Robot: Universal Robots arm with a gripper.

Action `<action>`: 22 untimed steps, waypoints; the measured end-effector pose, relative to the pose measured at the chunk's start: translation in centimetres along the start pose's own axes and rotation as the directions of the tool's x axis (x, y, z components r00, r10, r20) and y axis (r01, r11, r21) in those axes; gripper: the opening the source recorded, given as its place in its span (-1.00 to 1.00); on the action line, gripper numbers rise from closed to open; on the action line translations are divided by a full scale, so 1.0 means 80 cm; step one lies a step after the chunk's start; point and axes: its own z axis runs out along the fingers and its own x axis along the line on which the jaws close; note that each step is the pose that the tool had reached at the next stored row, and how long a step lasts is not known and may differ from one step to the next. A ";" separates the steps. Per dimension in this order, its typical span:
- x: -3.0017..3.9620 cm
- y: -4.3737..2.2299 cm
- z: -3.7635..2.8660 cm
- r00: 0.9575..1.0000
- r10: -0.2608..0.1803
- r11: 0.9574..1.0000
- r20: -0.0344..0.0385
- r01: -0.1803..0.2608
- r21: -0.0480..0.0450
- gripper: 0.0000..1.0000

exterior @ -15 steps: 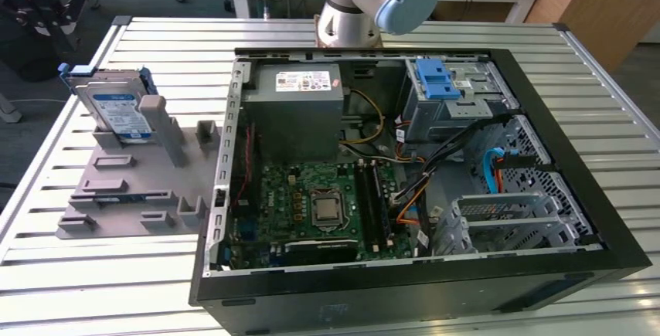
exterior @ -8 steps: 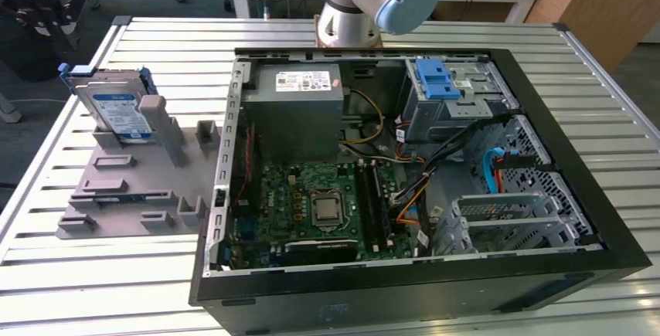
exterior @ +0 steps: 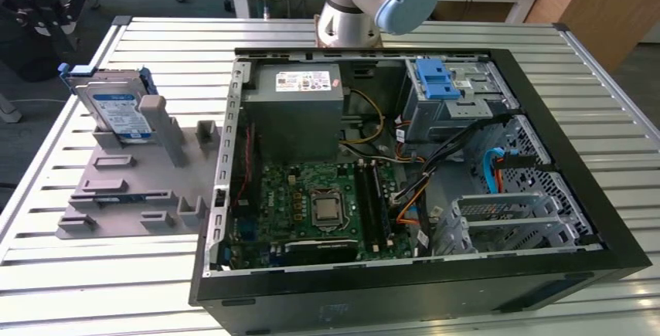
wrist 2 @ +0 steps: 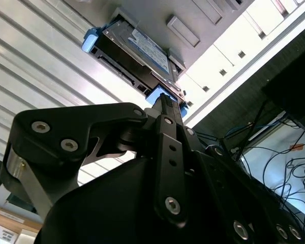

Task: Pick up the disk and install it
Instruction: 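Pick up the disk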

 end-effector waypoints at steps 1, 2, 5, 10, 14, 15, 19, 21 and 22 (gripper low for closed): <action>0.0000 0.0000 0.0000 1.000 -0.002 1.000 0.000 0.002 0.000 -0.79; 0.0000 0.0000 0.0000 1.000 -0.005 1.000 0.000 0.005 0.000 -0.79; 0.0000 0.0000 0.0000 1.000 -0.012 1.000 0.000 0.012 0.000 -0.79; 0.0000 0.0000 0.0000 1.000 -0.016 1.000 0.000 0.016 0.000 -0.79; 0.0000 0.0000 0.0000 1.000 -0.016 1.000 0.000 0.016 0.000 -0.79; 0.0000 0.0000 0.0000 1.000 -0.016 1.000 0.000 0.016 0.000 -0.79; 0.0000 0.0000 0.0000 1.000 -0.021 1.000 0.000 0.021 0.000 -0.79; 0.0000 0.0000 0.0000 1.000 -0.026 1.000 0.000 0.026 0.000 -0.79; 0.0000 0.0000 0.0000 1.000 -0.029 1.000 0.000 0.029 0.000 -0.79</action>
